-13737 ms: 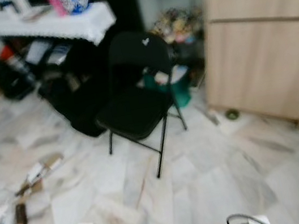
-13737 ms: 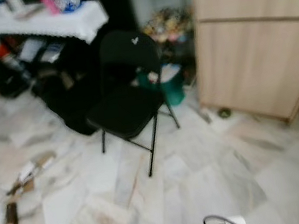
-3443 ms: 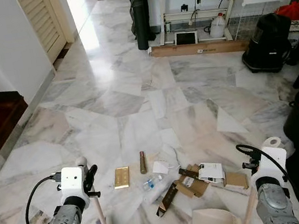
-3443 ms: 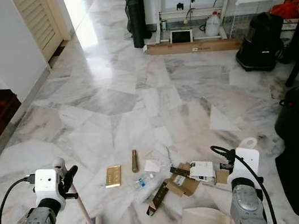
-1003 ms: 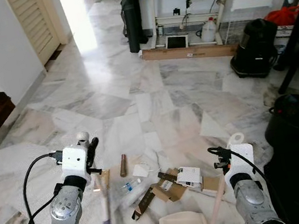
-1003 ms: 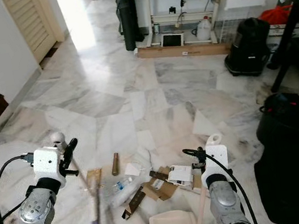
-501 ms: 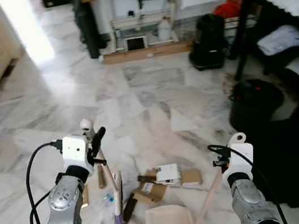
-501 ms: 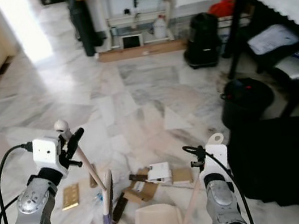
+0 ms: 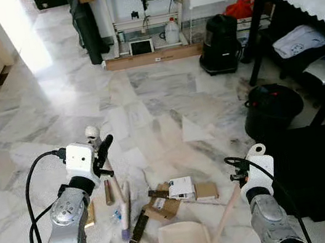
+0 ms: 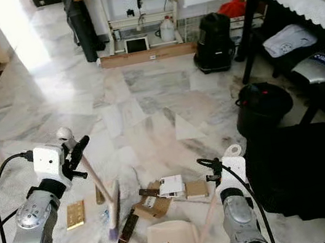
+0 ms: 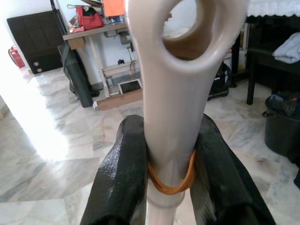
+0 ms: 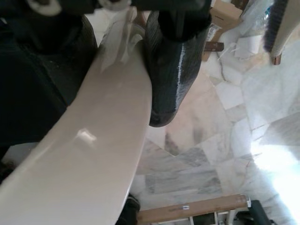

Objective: Sweep floor

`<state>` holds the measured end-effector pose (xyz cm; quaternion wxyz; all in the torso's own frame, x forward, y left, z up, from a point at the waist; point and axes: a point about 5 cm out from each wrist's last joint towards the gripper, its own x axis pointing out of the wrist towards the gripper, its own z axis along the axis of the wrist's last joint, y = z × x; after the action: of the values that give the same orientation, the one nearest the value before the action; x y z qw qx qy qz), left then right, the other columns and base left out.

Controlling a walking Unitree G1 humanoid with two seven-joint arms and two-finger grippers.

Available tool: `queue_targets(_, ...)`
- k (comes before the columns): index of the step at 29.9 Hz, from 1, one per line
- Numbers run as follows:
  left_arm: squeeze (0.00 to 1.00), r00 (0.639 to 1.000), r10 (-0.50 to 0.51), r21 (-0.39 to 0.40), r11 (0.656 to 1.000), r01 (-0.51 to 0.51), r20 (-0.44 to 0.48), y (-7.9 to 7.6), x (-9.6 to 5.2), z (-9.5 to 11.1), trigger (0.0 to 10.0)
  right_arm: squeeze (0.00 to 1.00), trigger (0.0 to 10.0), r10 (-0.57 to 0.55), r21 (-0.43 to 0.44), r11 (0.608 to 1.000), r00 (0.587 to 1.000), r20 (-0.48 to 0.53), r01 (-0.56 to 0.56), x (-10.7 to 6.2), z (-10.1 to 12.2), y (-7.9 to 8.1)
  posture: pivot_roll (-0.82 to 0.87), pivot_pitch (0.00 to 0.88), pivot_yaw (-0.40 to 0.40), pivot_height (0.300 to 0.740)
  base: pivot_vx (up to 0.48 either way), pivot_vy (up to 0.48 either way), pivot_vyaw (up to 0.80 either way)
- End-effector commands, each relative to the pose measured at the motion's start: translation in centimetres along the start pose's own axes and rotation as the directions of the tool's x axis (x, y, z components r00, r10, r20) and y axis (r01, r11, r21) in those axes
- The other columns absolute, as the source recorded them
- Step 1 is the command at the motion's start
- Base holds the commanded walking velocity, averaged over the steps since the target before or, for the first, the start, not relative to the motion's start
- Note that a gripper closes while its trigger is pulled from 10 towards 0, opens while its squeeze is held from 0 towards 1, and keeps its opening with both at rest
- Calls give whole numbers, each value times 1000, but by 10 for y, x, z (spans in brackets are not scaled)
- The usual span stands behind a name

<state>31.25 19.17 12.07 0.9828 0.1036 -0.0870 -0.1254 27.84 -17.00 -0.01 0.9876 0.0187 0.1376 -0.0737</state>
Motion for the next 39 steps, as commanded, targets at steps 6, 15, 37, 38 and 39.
queue_targets(6,0,996,-89,27,996,89,3,-13,0,-1,10000,0,10000,-49,-91,996,967,-252,26,-26,-51,-13,49,40,48,740,0,0,0)
queue_targets(15,0,994,-101,45,994,103,-33,-12,-4,-9,10000,0,10000,-163,-238,965,957,-238,106,-27,-51,-26,49,24,47,740,0,0,0)
queue_targets(37,0,992,-127,20,992,127,-27,-15,-2,-8,10000,0,10000,-264,-347,907,964,-24,239,-10,-17,-39,40,39,42,740,0,0,0)
queue_targets(38,0,992,-124,18,992,125,-24,-15,-1,-7,10000,0,10000,-267,-345,907,963,-26,242,-10,-17,-40,41,42,41,740,0,0,0)
queue_targets(39,0,992,-123,17,992,124,-22,-15,-1,-7,10000,0,10000,-270,-350,905,962,-29,243,-11,-19,-40,41,44,41,740,0,0,0)
